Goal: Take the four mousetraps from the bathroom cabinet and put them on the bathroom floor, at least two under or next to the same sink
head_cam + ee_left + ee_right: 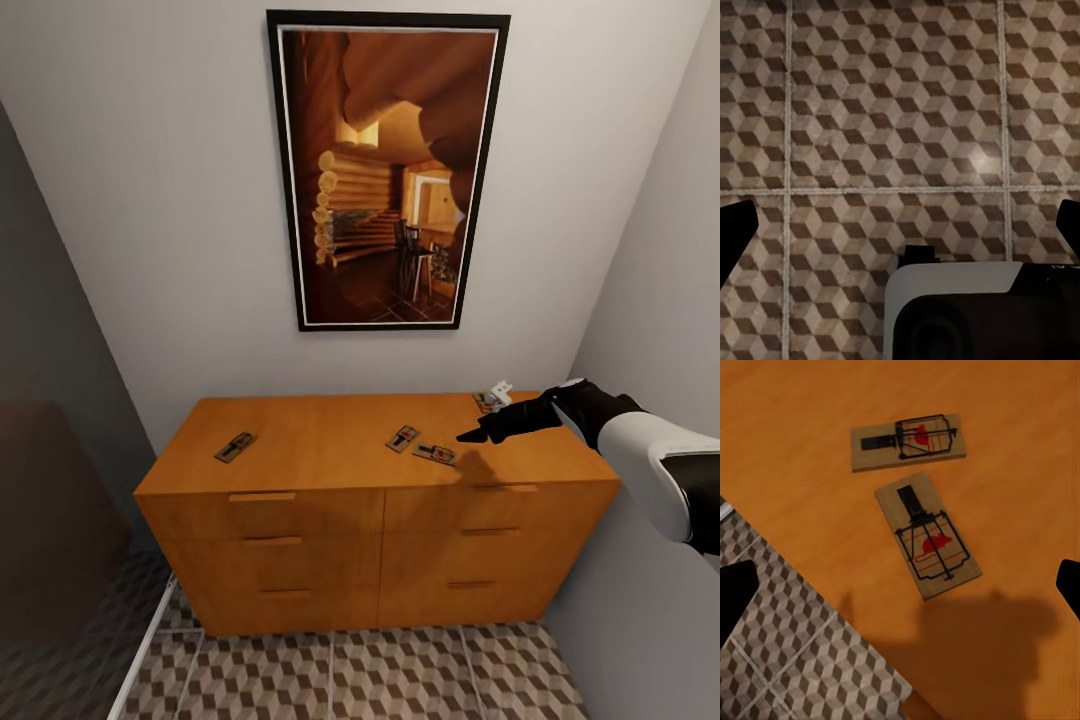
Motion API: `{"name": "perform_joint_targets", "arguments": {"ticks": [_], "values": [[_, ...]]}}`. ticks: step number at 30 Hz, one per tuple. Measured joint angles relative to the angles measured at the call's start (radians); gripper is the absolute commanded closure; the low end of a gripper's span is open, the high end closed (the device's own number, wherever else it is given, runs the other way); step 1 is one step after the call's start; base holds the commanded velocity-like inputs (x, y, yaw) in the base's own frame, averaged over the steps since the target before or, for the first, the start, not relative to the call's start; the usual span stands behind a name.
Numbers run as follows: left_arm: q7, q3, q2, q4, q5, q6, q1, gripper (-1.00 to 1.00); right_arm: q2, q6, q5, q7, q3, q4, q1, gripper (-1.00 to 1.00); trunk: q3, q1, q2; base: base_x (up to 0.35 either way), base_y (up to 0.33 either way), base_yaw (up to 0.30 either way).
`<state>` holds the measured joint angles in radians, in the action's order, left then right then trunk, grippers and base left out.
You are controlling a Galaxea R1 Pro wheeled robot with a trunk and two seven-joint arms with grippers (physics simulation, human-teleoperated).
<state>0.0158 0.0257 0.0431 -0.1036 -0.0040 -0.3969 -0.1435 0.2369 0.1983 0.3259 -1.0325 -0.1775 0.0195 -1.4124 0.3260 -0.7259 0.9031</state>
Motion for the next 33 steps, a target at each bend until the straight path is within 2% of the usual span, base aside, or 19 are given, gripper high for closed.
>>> {"name": "perform_joint_targets", "arguments": {"ticks": [20,33], "values": [[-0.001,0.000,0.000,0.000,0.000,0.000,0.000,-1.00,0.001,-0.001,0.000,0.002,0.000,0.000,0.000,-1.00,0.028,0.000,0.000,0.000,0.000,0.000],[0.000,0.000,0.000,0.000,0.000,0.000,0.000,-1.00,0.001,-0.001,0.002,0.002,0.001,0.001,0.000,-1.00,0.031,0.000,0.000,0.000,0.000,0.000]]}}
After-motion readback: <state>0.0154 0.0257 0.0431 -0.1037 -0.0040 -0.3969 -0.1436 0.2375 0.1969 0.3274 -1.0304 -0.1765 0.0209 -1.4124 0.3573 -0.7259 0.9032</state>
